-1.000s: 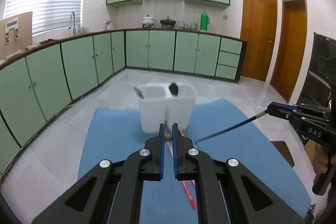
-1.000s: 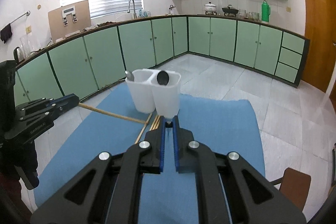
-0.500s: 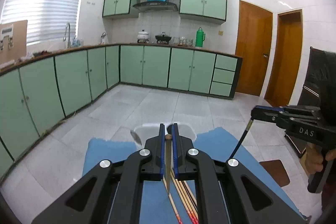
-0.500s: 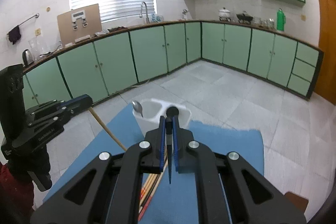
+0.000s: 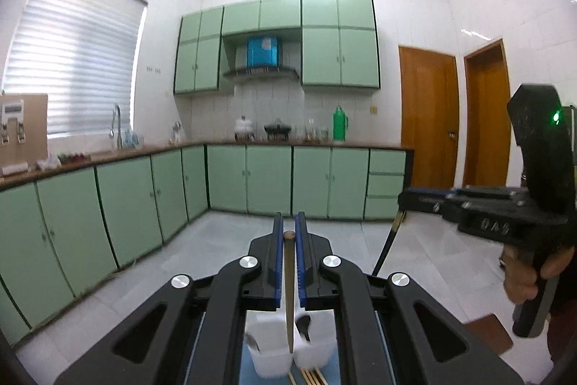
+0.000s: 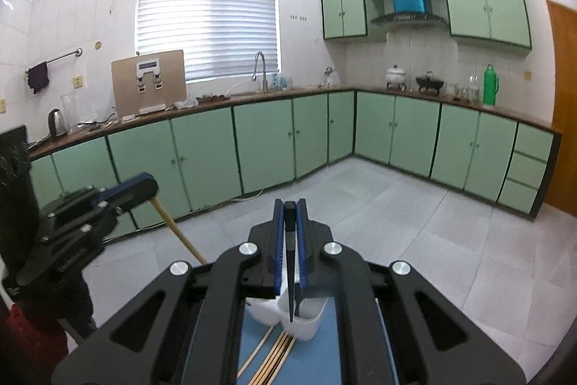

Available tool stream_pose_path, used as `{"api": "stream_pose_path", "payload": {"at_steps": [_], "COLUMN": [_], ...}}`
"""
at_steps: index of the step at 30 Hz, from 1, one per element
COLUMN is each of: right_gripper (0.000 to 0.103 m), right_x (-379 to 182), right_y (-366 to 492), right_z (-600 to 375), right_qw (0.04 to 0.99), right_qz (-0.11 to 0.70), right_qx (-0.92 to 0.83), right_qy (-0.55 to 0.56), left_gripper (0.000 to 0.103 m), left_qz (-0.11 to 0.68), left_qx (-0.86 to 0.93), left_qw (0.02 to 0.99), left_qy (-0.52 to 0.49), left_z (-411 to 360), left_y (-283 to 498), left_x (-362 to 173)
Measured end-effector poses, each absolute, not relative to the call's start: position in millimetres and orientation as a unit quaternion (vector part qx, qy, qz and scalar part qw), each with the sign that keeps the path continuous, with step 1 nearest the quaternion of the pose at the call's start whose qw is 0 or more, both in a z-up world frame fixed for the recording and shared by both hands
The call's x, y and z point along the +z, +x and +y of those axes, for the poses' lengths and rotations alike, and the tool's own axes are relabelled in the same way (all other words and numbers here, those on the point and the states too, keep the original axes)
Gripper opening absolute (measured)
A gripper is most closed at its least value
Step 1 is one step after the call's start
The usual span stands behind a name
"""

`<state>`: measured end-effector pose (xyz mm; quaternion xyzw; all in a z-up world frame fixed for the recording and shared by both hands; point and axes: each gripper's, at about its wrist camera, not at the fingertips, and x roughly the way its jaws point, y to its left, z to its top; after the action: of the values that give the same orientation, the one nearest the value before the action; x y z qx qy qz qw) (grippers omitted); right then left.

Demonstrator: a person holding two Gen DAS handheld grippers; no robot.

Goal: Organize utensils
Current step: 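Carry both chopsticks upright into the white holder and open both tools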

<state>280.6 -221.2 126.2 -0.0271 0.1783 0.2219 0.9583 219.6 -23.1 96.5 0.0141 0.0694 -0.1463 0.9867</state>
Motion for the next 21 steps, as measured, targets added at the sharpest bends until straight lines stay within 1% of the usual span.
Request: {"api": "stream_pose_path", "payload": {"at_steps": [4,10,17,19,20,21], "right_gripper": [0.006,0.006,0.007,0.01,0.018,0.03], "right_x": [116.1,77.2,33.0,26.1,24.3,23.8], "right_y": [307.3,339.3,360.3,359.7,356.7,353.0], "right_z": [-219.0,-213.0,-204.4,-206.3,-205.9,-207.2], "right_qw": [0.961,0.962,0.948,0.947,0.947,0.949], "right_qz": [0.18,0.197,0.257,0.265,0.264,0.261], "right_qx": [0.206,0.186,0.184,0.181,0.18,0.177], "right_qy": [-0.027,-0.029,-0.03,-0.028,-0.028,-0.026], "left_gripper": [0.006,0.006,0.007,0.013,0.023,0.032], "left_qz": [0.057,0.065,0.136,0.147,0.151,0.153], "left_qx": [-0.132,-0.129,-0.142,-0.139,-0.139,-0.135], "left_qw": [0.989,0.989,0.98,0.979,0.979,0.979], "left_qy": [0.022,0.016,0.002,0.002,0.004,0.006], "left_z": [-29.9,-36.0,-40.2,-38.5,-37.5,-35.4], "left_y": [241.7,281.2,321.7,324.8,323.5,320.1], "left_x": [96.2,61.9,25.1,18.3,15.9,14.0]}}
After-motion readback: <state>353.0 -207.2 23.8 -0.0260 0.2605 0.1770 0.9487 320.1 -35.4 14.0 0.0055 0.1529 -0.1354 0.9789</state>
